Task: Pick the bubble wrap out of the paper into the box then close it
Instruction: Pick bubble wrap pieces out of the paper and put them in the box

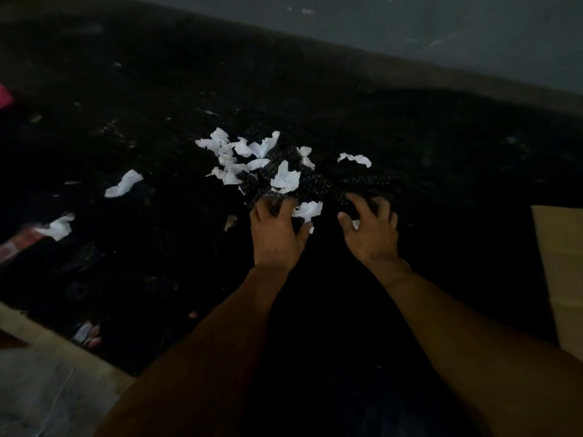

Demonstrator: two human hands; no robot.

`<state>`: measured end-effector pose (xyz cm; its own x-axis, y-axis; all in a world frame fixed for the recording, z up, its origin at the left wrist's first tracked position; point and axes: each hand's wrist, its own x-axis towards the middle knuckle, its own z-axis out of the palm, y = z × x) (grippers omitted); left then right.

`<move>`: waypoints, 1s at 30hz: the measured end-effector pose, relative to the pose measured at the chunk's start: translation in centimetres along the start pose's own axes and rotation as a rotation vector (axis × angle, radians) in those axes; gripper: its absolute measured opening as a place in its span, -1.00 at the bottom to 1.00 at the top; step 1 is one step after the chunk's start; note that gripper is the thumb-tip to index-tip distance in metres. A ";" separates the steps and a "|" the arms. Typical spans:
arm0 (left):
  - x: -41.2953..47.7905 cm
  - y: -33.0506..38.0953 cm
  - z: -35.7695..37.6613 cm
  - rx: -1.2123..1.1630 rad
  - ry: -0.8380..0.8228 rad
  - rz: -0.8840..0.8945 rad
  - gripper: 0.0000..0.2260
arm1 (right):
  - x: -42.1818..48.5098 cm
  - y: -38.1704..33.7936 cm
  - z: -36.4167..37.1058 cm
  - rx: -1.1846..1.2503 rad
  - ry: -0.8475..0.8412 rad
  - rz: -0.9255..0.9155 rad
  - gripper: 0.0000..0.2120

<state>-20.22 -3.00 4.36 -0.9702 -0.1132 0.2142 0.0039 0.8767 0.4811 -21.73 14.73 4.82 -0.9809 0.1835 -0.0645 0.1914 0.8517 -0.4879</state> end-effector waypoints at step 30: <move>1.5 -4.4 5.1 -0.032 -0.054 0.261 -0.69 | 1.4 2.2 2.7 -0.131 0.195 -0.070 -0.59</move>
<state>-22.96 -4.69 -1.77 -0.9468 0.1407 0.2895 0.2628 0.8573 0.4426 -22.75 15.56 1.32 -0.9691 0.2026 0.1406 0.1389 0.9195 -0.3678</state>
